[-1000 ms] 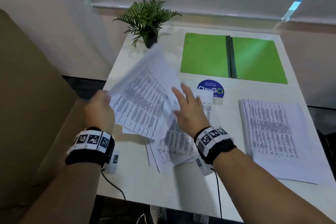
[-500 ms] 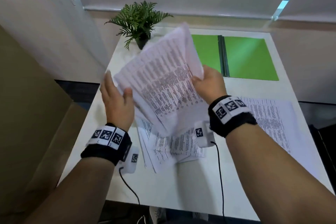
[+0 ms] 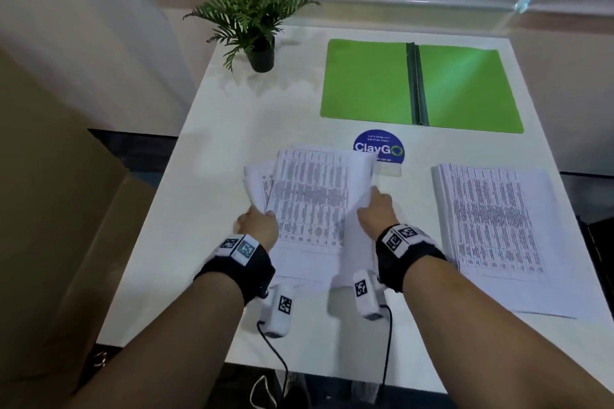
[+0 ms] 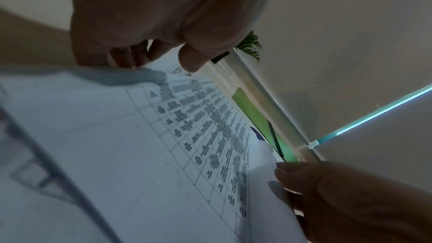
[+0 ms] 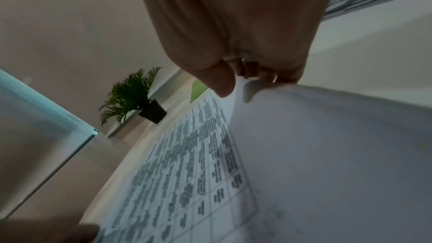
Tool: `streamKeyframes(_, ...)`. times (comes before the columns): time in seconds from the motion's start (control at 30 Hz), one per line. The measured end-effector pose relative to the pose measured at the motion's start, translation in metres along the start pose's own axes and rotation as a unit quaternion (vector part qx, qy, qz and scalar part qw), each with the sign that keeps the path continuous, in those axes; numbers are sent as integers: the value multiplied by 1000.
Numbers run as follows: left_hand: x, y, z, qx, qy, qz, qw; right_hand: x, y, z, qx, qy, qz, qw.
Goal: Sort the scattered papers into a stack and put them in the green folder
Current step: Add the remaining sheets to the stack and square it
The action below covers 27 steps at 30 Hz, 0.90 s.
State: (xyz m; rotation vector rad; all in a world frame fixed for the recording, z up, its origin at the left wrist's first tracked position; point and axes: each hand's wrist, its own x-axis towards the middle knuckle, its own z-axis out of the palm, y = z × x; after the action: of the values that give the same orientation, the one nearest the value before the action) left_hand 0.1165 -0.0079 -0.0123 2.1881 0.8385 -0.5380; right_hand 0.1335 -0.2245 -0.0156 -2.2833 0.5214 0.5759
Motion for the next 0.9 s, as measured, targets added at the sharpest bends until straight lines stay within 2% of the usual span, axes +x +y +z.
streamKeyframes(0.07, 3, 2, -2, -50, 14, 12, 999, -2, -3, 6, -24, -23, -44, 998)
streamKeyframes(0.2, 10, -8, -13, -23, -11, 49, 998, -6, 4, 16, -10, -56, -87, 995)
streamKeyframes(0.27, 5, -9, -18, -94, -11, 108, 990, -6, 5, 11, 43, -54, -83, 994)
streamKeyframes(0.3, -2, -8, -23, -145, -6, 138, 980, -7, 3, 6, 115, -49, -81, 989)
streamKeyframes(0.37, -15, -1, -34, -226, 6, 188, 956, -10, -8, -11, 285, -30, -75, 955)
streamKeyframes(0.43, -28, 11, -47, -287, 4, 234, 929, -17, -27, -31, 396, -2, -95, 913)
streamKeyframes(0.57, -44, 37, -69, -346, 62, 301, 887, -38, -69, -63, 481, 37, -188, 856)
streamKeyframes(0.63, -50, 41, -75, -395, 47, 308, 864, -49, -79, -69, 495, 34, -217, 841)
streamKeyframes(0.77, -42, 36, -81, -428, -6, 305, 851, -63, -78, -73, 493, 27, -235, 838)
streamKeyframes(0.83, -38, 35, -80, -428, -12, 319, 846, -67, -75, -71, 482, 24, -229, 845)
streamKeyframes(0.9, -47, 38, -78, -441, -5, 298, 847, -70, -75, -70, 481, 15, -230, 846)
